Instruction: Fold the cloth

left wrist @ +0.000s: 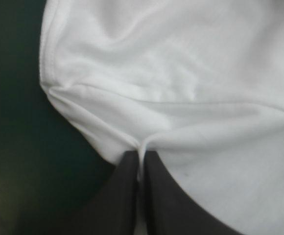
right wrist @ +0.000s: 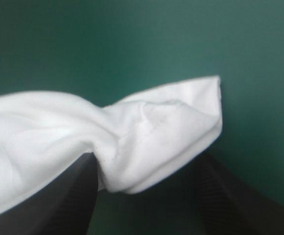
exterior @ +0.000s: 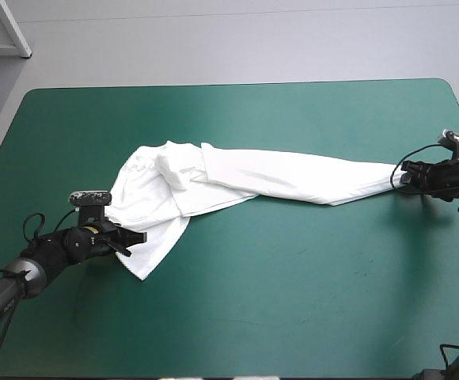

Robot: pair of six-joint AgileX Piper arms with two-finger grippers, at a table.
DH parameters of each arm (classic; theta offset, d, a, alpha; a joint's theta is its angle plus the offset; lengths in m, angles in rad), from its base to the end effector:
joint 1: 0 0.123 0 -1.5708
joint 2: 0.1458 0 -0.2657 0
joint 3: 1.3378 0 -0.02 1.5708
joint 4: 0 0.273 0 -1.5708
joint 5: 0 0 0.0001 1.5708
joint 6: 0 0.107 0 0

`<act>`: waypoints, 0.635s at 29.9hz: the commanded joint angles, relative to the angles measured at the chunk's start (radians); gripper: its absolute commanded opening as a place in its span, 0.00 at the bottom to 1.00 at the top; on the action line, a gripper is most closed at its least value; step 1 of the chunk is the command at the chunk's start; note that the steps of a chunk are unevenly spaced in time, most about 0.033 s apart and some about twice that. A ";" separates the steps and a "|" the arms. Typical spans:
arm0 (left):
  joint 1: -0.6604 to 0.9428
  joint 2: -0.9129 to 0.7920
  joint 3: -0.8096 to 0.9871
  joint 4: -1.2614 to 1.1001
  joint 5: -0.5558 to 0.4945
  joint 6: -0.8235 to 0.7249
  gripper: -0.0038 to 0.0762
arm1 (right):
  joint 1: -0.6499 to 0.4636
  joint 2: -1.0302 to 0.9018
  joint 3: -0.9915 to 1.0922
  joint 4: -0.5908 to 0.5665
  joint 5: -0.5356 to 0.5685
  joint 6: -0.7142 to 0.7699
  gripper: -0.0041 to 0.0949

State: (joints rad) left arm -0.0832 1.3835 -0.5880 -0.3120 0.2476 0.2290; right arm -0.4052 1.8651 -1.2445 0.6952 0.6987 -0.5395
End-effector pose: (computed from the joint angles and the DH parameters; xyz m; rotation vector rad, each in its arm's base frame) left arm 0.2702 -0.0306 0.1396 0.0422 2.5182 -0.1586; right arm 0.3869 -0.1179 0.1546 0.4267 2.5455 0.4318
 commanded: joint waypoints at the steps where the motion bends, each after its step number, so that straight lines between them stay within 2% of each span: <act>1: -0.007 -0.002 -0.001 -0.006 0.086 0.002 0.07 | -0.004 0.009 -0.012 0.049 -0.021 -0.050 0.60; 7: -0.007 -0.002 -0.001 -0.006 0.092 0.002 0.07 | -0.004 0.011 -0.023 0.161 0.039 -0.128 0.43; 10: -0.007 -0.002 -0.001 -0.006 0.096 0.002 0.07 | -0.004 0.004 -0.054 0.188 0.094 -0.141 0.43; 16: -0.007 -0.002 -0.001 -0.006 0.093 0.002 0.07 | -0.004 -0.011 -0.118 0.192 0.092 -0.138 0.43; 17: -0.007 -0.002 -0.001 -0.006 0.088 0.002 0.07 | -0.004 -0.011 -0.121 0.192 0.095 -0.138 0.41; 19: -0.007 -0.002 -0.001 -0.006 0.079 0.002 0.07 | -0.004 -0.011 -0.124 0.197 0.108 -0.138 0.29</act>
State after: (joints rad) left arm -0.0832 1.3835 -0.5897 -0.3120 0.2579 0.2346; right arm -0.4063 1.9073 -1.3325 0.8555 0.7837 -0.6670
